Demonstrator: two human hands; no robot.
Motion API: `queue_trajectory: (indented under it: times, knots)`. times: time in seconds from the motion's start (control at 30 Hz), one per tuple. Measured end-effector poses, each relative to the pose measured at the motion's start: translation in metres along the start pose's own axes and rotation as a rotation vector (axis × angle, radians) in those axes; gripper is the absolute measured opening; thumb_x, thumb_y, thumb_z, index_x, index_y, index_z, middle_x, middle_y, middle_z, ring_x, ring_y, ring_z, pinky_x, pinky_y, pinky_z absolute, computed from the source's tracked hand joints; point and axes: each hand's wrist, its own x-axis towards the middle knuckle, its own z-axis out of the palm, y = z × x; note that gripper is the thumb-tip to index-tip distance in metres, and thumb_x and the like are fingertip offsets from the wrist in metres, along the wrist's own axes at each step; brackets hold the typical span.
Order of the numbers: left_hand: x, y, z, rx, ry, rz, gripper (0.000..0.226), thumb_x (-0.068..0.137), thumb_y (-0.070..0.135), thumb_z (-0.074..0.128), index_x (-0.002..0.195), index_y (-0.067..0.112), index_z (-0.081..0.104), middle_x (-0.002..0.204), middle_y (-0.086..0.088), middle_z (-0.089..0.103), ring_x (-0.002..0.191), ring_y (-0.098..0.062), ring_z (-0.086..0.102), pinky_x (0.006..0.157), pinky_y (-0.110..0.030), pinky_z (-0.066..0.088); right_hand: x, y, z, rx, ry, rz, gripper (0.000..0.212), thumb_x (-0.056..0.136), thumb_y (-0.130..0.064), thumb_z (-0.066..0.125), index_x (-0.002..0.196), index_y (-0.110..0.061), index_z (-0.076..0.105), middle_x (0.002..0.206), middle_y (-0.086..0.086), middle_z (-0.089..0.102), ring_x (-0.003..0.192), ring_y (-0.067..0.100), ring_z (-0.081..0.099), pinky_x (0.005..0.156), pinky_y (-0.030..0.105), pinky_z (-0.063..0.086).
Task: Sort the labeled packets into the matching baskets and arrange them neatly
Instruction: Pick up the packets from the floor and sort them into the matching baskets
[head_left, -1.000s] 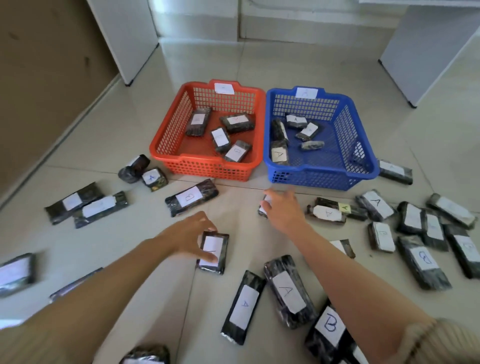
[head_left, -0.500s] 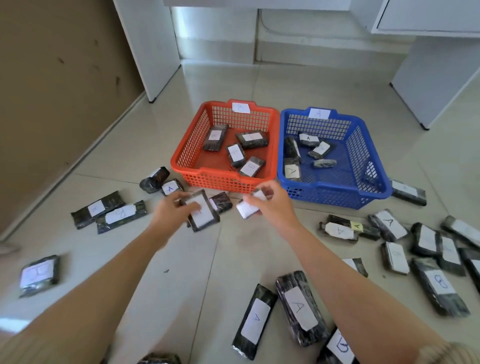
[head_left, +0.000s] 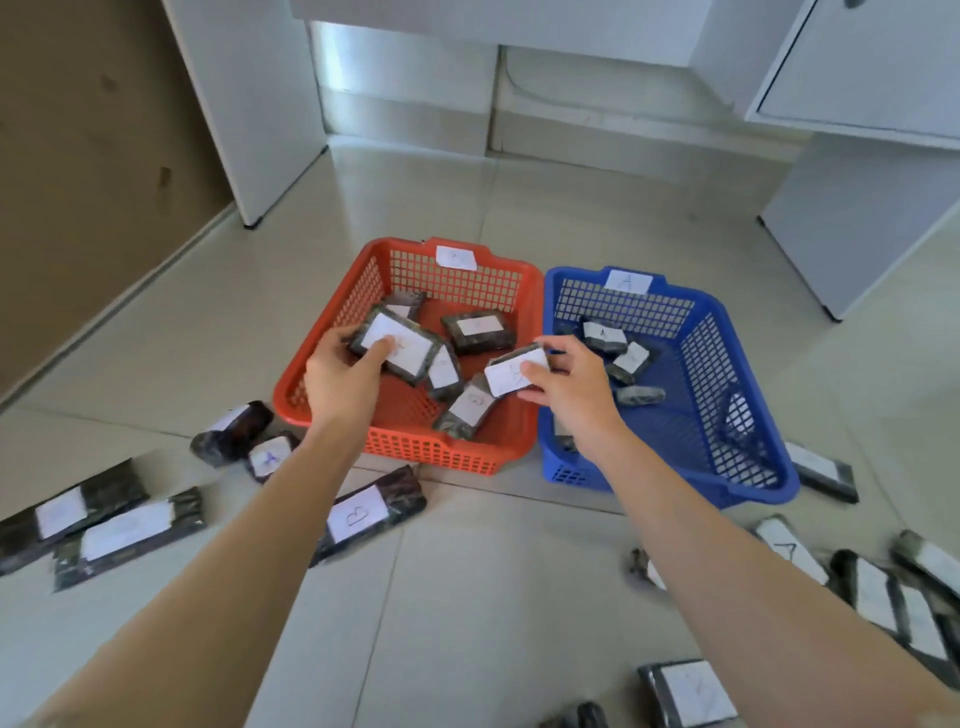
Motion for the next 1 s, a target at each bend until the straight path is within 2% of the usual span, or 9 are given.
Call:
queue_trajectory:
  times: [0.2, 0.3, 0.43, 0.57, 0.67, 0.73, 0.8, 0.9, 1.0]
  knots:
    - [0.020, -0.002, -0.012, 0.184, 0.316, 0.276, 0.031, 0.085, 0.029, 0.062, 0.114, 0.018, 0.056, 0.095, 0.008, 0.061, 0.086, -0.013, 0.058, 0.085, -0.027, 0.046, 0.023, 0.005, 0.010, -0.539, -0.244, -0.123, 0.027, 0.085, -0.013, 0.066, 0.107, -0.020, 0.052, 0.108, 0.001, 0.061, 0.094, 0.017, 0.061, 0.079, 0.032, 0.053]
    - [0.033, -0.011, -0.032, 0.243, 0.392, 0.292, 0.030, 0.085, 0.030, 0.062, 0.112, 0.019, 0.056, 0.090, 0.012, 0.060, 0.084, -0.012, 0.058, 0.096, -0.037, 0.043, 0.031, 0.000, 0.037, -0.570, -0.311, -0.098, 0.025, 0.084, -0.017, 0.069, 0.102, -0.023, 0.054, 0.106, 0.001, 0.062, 0.089, 0.020, 0.061, 0.080, 0.034, 0.053]
    - [0.039, -0.026, -0.044, 0.150, 0.330, 0.222, 0.031, 0.089, 0.026, 0.061, 0.117, 0.014, 0.055, 0.099, 0.005, 0.061, 0.075, -0.002, 0.057, 0.068, -0.005, 0.041, 0.029, 0.003, 0.100, -0.403, -0.348, 0.015, 0.025, 0.083, -0.006, 0.069, 0.106, -0.010, 0.060, 0.102, 0.007, 0.058, 0.071, 0.017, 0.063, 0.065, 0.029, 0.058]
    - [0.037, -0.033, -0.040, 0.129, 0.318, 0.243, 0.030, 0.094, 0.029, 0.054, 0.119, 0.014, 0.049, 0.097, 0.011, 0.056, 0.080, 0.002, 0.054, 0.069, -0.012, 0.040, 0.036, 0.014, 0.160, -0.384, -0.454, 0.136, 0.028, 0.082, 0.002, 0.067, 0.110, -0.003, 0.062, 0.111, 0.012, 0.059, 0.091, 0.027, 0.065, 0.068, 0.032, 0.059]
    - [0.037, -0.035, -0.042, 0.150, 0.287, 0.263, 0.028, 0.095, 0.031, 0.052, 0.118, 0.016, 0.047, 0.091, 0.017, 0.054, 0.074, 0.016, 0.052, 0.061, -0.002, 0.039, 0.044, 0.017, 0.182, -0.459, -0.522, 0.208, 0.038, 0.078, 0.001, 0.073, 0.114, -0.002, 0.063, 0.115, 0.014, 0.064, 0.092, 0.029, 0.068, 0.077, 0.037, 0.059]
    - [0.038, -0.034, -0.045, 0.170, 0.278, 0.270, 0.028, 0.094, 0.030, 0.054, 0.117, 0.016, 0.049, 0.094, 0.014, 0.056, 0.078, 0.009, 0.054, 0.064, -0.003, 0.041, 0.048, 0.020, 0.184, -0.551, -0.532, 0.196, 0.040, 0.078, -0.003, 0.073, 0.117, -0.002, 0.063, 0.116, 0.014, 0.065, 0.093, 0.030, 0.068, 0.082, 0.039, 0.058]
    - [0.039, -0.027, -0.047, 0.218, 0.272, 0.313, 0.029, 0.092, 0.029, 0.058, 0.116, 0.015, 0.054, 0.095, 0.011, 0.059, 0.081, 0.000, 0.055, 0.068, -0.001, 0.039, 0.049, 0.019, 0.174, -0.599, -0.370, 0.039, 0.029, 0.089, -0.008, 0.062, 0.118, -0.005, 0.063, 0.116, 0.012, 0.065, 0.088, 0.030, 0.069, 0.080, 0.043, 0.057]
    - [0.040, -0.009, -0.037, 0.253, 0.196, 0.381, 0.029, 0.087, 0.031, 0.064, 0.113, 0.018, 0.060, 0.091, 0.010, 0.063, 0.083, -0.005, 0.061, 0.074, -0.013, 0.046, 0.045, 0.003, 0.142, -0.232, 0.012, -0.090, 0.024, 0.097, -0.019, 0.044, 0.110, -0.015, 0.064, 0.107, 0.007, 0.067, 0.094, 0.030, 0.066, 0.084, 0.047, 0.054]
    - [0.033, 0.001, -0.004, 0.198, -0.002, 0.333, 0.026, 0.085, 0.032, 0.067, 0.107, 0.020, 0.065, 0.088, 0.010, 0.067, 0.084, -0.007, 0.065, 0.078, -0.025, 0.052, 0.037, -0.017, 0.103, 0.089, -0.098, 0.016, 0.023, 0.098, -0.028, 0.046, 0.114, -0.020, 0.060, 0.111, 0.000, 0.064, 0.105, 0.020, 0.061, 0.089, 0.038, 0.052]
